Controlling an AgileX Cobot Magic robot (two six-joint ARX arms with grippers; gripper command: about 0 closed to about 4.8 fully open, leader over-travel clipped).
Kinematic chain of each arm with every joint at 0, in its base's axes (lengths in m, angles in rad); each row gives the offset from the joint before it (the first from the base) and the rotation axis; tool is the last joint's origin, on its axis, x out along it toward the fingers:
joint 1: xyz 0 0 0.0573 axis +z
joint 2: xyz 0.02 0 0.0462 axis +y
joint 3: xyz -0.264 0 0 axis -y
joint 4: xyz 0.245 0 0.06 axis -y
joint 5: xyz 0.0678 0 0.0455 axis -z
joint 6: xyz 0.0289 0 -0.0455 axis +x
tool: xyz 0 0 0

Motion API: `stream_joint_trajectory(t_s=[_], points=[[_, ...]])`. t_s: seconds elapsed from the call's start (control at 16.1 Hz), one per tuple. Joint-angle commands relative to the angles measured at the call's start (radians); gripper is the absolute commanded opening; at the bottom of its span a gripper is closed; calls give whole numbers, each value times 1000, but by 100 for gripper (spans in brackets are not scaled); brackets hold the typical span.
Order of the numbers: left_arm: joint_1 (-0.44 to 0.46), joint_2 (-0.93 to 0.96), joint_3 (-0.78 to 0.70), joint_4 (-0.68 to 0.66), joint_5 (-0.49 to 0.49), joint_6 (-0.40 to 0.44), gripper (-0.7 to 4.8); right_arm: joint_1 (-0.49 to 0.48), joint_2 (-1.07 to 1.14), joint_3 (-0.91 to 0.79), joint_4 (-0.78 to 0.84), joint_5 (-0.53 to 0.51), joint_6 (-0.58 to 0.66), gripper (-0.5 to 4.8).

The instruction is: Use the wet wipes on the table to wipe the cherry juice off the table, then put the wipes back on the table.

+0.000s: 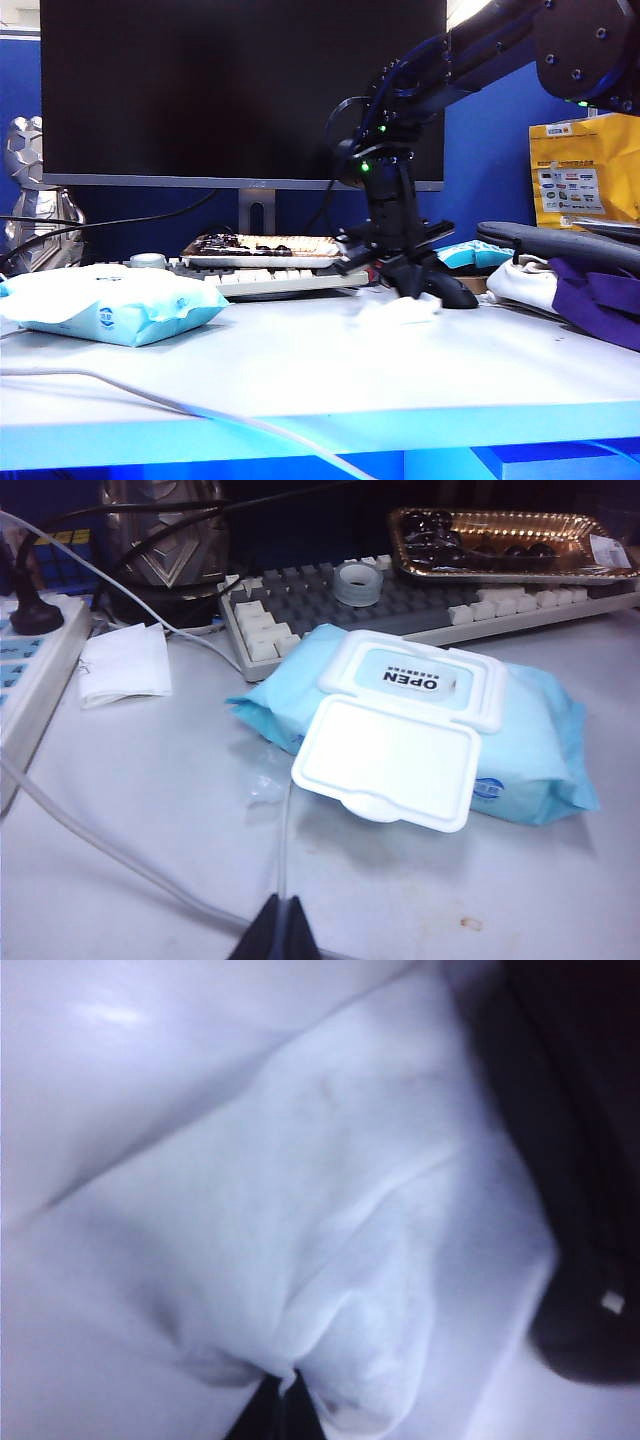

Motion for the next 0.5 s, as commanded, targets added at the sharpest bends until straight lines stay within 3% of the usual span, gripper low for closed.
stream_joint_trajectory(t_s=[0.06,0.25,0.31,0.5], points=[[0,-3,0,-12,4,4,-5,-69,43,-26,-91,48,-5,-1],[0,-3,0,-12,4,4,-5,-105,43,-26,-81,-133,-10,-1],[0,-3,0,-12,3,4,-5,-100,43,-26,-58,-235,-30,-1],[1,-3,0,-12,3,4,-5,-77,43,-26,52,-798,-52,-1]])
